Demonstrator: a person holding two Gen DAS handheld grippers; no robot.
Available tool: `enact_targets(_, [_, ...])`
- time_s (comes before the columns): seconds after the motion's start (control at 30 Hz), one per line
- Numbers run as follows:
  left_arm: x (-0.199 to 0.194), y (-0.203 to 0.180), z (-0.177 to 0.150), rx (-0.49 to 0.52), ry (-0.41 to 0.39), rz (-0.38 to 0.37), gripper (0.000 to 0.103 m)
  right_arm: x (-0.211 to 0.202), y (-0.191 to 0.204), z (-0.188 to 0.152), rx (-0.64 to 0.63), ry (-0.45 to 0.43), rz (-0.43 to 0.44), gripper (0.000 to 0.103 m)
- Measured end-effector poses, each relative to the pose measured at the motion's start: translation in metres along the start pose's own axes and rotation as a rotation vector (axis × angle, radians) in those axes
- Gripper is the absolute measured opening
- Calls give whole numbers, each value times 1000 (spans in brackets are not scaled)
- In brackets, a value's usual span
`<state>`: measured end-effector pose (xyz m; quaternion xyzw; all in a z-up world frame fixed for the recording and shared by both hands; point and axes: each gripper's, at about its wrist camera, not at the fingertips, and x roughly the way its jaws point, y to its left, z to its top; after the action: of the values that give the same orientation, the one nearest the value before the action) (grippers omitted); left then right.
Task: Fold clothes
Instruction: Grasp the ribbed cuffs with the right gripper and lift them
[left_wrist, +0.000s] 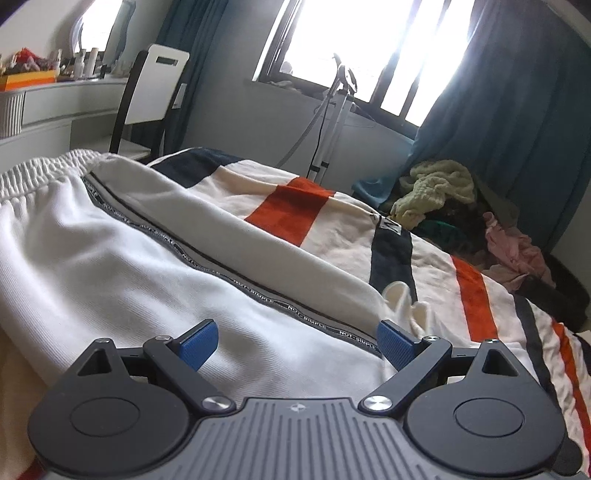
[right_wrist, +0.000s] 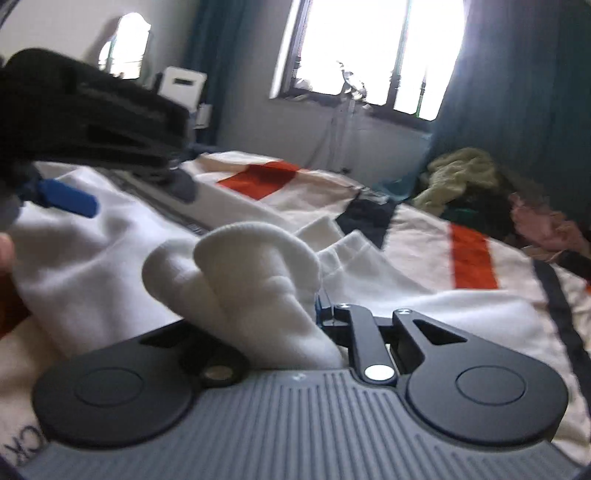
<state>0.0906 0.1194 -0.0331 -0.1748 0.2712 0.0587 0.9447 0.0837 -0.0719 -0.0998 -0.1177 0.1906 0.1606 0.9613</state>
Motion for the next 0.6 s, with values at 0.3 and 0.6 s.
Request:
enact_targets(0.3, [4, 1, -2, 24, 22, 1, 94, -10, -3, 7, 120, 109, 176, 78])
enact_targets(0.6, [-18, 2, 1, 48, -3, -46, 93, -53, -56, 15, 461, 197, 338, 78])
